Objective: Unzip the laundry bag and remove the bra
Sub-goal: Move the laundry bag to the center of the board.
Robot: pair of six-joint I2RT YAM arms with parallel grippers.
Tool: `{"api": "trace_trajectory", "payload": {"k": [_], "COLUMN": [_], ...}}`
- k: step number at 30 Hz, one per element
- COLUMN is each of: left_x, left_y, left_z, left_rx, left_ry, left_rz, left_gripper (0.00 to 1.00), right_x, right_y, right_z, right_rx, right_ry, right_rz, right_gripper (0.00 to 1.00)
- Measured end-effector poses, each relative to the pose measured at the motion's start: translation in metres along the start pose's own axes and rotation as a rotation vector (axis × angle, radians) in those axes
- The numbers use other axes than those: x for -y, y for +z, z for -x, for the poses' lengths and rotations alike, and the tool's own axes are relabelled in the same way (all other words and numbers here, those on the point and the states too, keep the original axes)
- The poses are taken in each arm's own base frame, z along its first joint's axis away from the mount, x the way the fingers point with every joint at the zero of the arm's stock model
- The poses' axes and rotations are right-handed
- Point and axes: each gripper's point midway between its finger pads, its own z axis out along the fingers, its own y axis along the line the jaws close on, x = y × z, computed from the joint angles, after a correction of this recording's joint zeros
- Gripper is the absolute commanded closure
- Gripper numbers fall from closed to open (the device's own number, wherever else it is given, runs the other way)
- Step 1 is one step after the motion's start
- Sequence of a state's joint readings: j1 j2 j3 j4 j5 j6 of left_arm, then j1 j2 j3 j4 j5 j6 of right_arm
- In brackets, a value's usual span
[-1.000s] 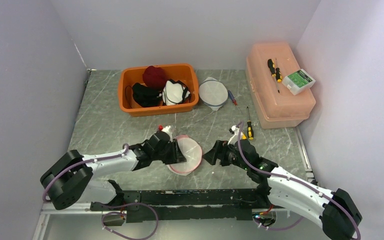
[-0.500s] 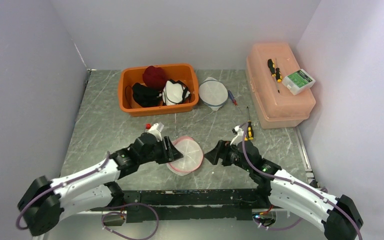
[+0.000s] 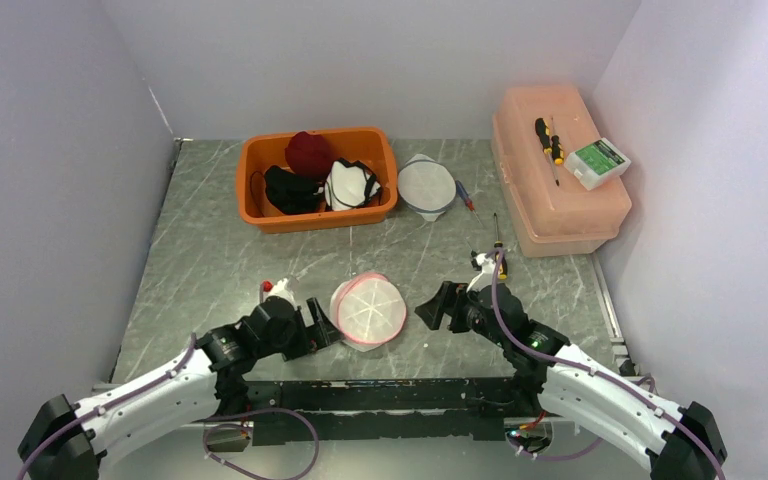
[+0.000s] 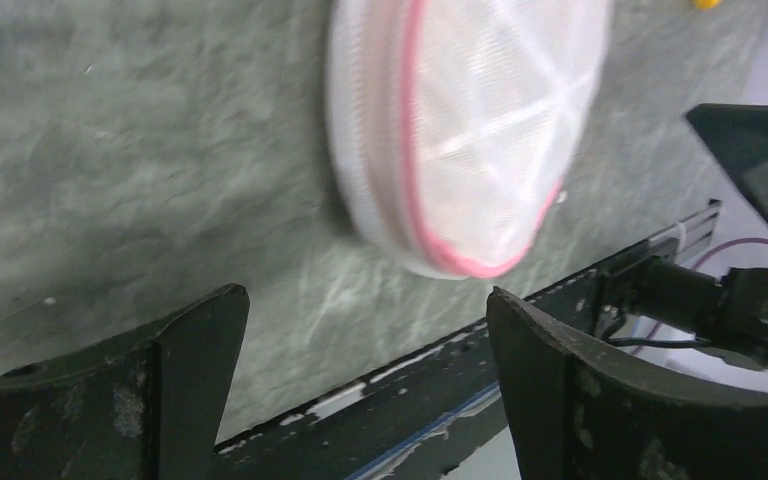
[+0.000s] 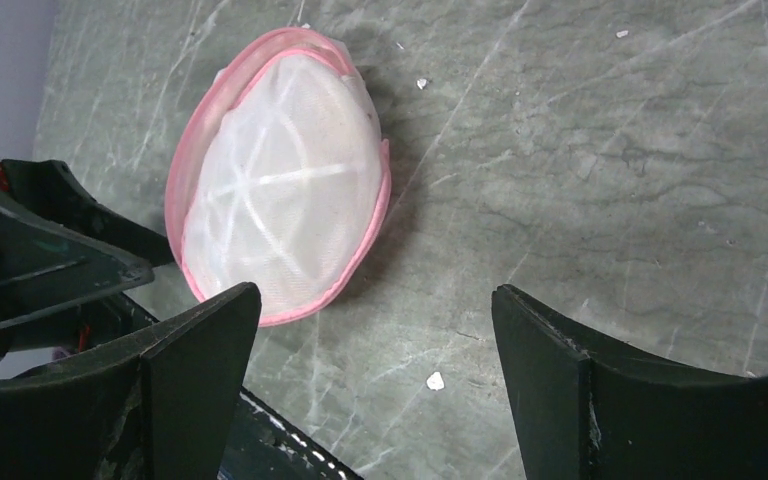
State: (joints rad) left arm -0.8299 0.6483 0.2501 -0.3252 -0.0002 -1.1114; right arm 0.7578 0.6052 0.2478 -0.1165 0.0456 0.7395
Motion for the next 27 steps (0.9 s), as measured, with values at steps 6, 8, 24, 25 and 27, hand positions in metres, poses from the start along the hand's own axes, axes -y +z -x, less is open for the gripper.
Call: {"api": "trace_trajectory", "payload": {"k": [6, 8, 24, 25, 27], "left_x": [0.004, 0.011, 0.027, 0.027, 0.027], "left_y": [0.018, 0.025, 0.06, 0.062, 0.066], "left_z": [-0.005, -0.004, 0.003, 0.003, 0.005], "left_rx": [-0.026, -0.029, -0.024, -0.023, -0.019], "left_ry": [-0.012, -0.012, -0.037, -0.038, -0.038], "left_rz": [-0.024, -0.051, -0.074, -0.075, -0.08], "left_gripper": [0.14, 0.14, 0.57, 0.59, 0.64], "right_x": [0.001, -0.001, -0.002, -0.002, -0.003], "right_y": [-0.003, -0.006, -0.02, -0.021, -0.023], "right_z": [0.001, 0.006, 0.023, 0.024, 0.027], "right_rx": [0.003, 0.016, 0.077, 0.082, 0.091], "right_ry": [-0.007, -0.008, -0.017, -0.018, -0.02], "right_rz": [-0.008, -0.006, -0.022, -0.024, -0.025], "right_gripper": [0.1, 0.1, 0.1, 0.1, 0.1]}}
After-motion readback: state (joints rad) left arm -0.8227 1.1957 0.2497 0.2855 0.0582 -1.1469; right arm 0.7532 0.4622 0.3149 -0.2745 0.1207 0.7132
